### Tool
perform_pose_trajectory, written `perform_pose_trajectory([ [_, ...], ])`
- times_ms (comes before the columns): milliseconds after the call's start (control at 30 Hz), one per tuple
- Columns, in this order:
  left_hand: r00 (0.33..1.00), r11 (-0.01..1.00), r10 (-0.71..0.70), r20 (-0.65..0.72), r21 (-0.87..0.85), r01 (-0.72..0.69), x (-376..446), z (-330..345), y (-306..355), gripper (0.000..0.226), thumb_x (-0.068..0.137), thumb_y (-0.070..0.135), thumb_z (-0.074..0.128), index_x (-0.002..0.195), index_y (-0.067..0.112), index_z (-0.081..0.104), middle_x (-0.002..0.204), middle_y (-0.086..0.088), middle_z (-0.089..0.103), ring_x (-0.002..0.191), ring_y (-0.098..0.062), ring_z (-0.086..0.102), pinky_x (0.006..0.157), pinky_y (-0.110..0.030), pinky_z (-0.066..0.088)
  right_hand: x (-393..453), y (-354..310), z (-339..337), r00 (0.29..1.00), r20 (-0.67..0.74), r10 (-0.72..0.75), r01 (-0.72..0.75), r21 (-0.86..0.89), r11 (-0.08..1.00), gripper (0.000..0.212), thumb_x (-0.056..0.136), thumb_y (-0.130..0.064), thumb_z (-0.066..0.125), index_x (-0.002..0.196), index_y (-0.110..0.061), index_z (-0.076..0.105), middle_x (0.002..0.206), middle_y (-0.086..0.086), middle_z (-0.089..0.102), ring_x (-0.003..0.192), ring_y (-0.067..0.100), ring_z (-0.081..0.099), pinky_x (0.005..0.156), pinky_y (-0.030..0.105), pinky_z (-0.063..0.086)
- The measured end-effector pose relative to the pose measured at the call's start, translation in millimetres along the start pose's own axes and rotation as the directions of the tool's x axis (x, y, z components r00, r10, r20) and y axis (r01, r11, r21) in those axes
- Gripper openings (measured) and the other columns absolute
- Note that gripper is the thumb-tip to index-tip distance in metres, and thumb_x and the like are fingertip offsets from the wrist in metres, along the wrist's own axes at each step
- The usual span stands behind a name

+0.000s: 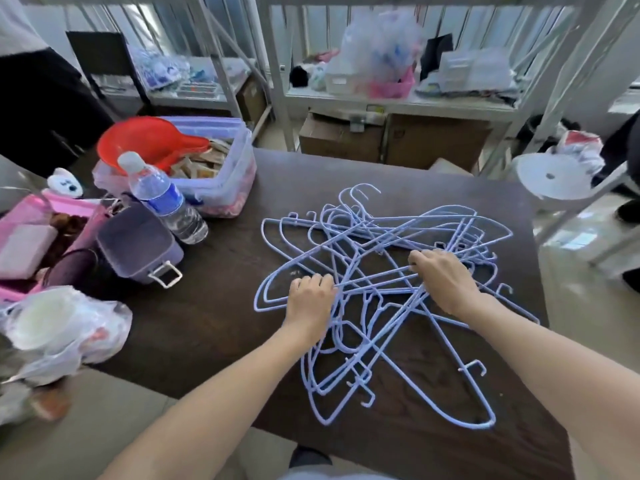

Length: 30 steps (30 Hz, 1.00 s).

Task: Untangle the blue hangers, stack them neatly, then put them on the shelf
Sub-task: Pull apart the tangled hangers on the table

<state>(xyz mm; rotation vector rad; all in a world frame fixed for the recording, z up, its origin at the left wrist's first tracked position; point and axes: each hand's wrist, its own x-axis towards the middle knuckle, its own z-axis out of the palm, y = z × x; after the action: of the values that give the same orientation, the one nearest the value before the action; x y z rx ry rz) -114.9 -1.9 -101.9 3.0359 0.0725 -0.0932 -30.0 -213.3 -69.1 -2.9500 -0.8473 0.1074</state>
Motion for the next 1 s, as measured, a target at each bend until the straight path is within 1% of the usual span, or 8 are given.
perform_pose_trajectory([
  [200, 0.985, 0.957, 0.022, -0.171, -0.281, -0.071, -41.5, -44.8, -2.3, 0.019, 0.094, 0.025, 0.047, 0.092, 0.012, 0.061, 0.081, -0.005, 0.068, 0.073, -0.022, 0.063, 0.063, -0.035, 0.052, -20.3, 4.3, -19.7, 0.964, -0.237, -0.124, 0.158, 0.133, 0.978, 0.014, 0.075, 0.011, 0.065, 0.082, 0.000, 0.063, 0.073, 0.018, 0.068, 0.065, 0.037, 0.062, 0.067, 0.045, 0.053],
  [300, 0.999, 0.949, 0.036, -0.001, -0.313, -0.034, -84.6, -38.5, 15.0, 0.021, 0.095, 0.029, 0.042, 0.103, 0.021, 0.059, 0.092, 0.002, 0.068, 0.081, -0.015, 0.064, 0.069, -0.029, 0.053, -48.5, 6.8, -7.6, 0.972, -0.149, -0.181, 0.199, 0.116, 0.973, 0.023, 0.066, 0.010, 0.074, 0.077, -0.007, 0.063, 0.071, 0.011, 0.068, 0.064, 0.034, 0.064, 0.065, 0.041, 0.055],
  [400, 0.969, 0.969, 0.116, 0.218, -0.237, -0.063, -107.7, -14.6, 30.7, 0.030, 0.096, 0.032, 0.036, 0.118, 0.023, 0.053, 0.112, 0.002, 0.063, 0.103, -0.016, 0.054, 0.090, -0.030, 0.044, -58.6, 9.5, 11.2, 0.994, 0.021, -0.103, 0.101, 0.079, 0.992, 0.013, 0.072, -0.007, 0.074, 0.084, -0.010, 0.069, 0.105, 0.016, 0.068, 0.101, 0.040, 0.061, 0.089, 0.049, 0.048],
  [500, 0.997, 0.927, 0.049, 0.060, -0.375, -0.024, -111.6, -5.8, 32.6, 0.024, 0.088, 0.017, 0.056, 0.110, 0.020, 0.065, 0.115, -0.002, 0.063, 0.109, -0.017, 0.054, 0.098, -0.031, 0.045, -57.7, 8.7, 27.0, 0.976, 0.127, 0.175, -0.200, 0.224, 0.954, 0.022, 0.087, -0.025, 0.059, 0.107, -0.016, 0.064, 0.145, 0.013, 0.037, 0.136, 0.034, 0.028, 0.112, 0.047, 0.022],
  [567, 0.990, 0.924, -0.130, -0.060, -0.369, 0.099, -99.3, -0.9, 25.4, 0.035, 0.081, 0.014, 0.065, 0.115, 0.022, 0.062, 0.125, -0.005, 0.057, 0.117, -0.022, 0.051, 0.101, -0.035, 0.042, -58.4, 2.7, 30.8, 0.930, 0.017, 0.366, -0.341, 0.410, 0.846, 0.037, 0.085, -0.023, 0.062, 0.119, -0.011, 0.055, 0.145, 0.017, 0.034, 0.136, 0.033, 0.028, 0.111, 0.045, 0.024],
  [667, 0.936, 0.896, -0.311, 0.163, -0.279, 0.347, -73.5, 1.2, 17.4, 0.054, 0.090, 0.030, 0.051, 0.139, 0.023, 0.028, 0.142, -0.002, 0.034, 0.131, -0.018, 0.033, 0.108, -0.032, 0.033, -62.1, -16.5, 33.3, 0.767, -0.005, 0.642, -0.456, 0.699, 0.550, 0.050, 0.082, -0.015, 0.066, 0.124, -0.001, 0.044, 0.125, 0.021, 0.047, 0.117, 0.036, 0.046, 0.099, 0.041, 0.036],
  [800, 0.917, 0.925, -0.267, 0.296, -0.186, 0.330, -43.4, 0.9, 22.8, 0.034, 0.093, 0.031, 0.045, 0.124, 0.016, 0.042, 0.123, -0.005, 0.054, 0.113, -0.021, 0.049, 0.093, -0.032, 0.044, -55.6, -44.5, 38.6, 0.621, 0.501, 0.603, -0.622, 0.783, -0.011, 0.025, 0.087, -0.018, 0.059, 0.103, -0.005, 0.045, 0.078, 0.009, 0.057, 0.057, 0.024, 0.059, 0.043, 0.027, 0.047],
  [1000, 0.914, 0.939, -0.255, 0.315, -0.145, 0.312, -18.7, -2.4, 33.1, 0.030, 0.094, 0.021, 0.043, 0.122, 0.010, 0.045, 0.125, -0.010, 0.051, 0.115, -0.025, 0.048, 0.097, -0.034, 0.043, -48.0, -48.9, 38.2, 0.611, 0.614, 0.499, -0.698, 0.716, -0.026, 0.017, 0.093, -0.016, 0.046, 0.077, -0.010, 0.042, 0.068, 0.012, 0.055, 0.034, 0.017, 0.051, 0.029, 0.018, 0.037],
])
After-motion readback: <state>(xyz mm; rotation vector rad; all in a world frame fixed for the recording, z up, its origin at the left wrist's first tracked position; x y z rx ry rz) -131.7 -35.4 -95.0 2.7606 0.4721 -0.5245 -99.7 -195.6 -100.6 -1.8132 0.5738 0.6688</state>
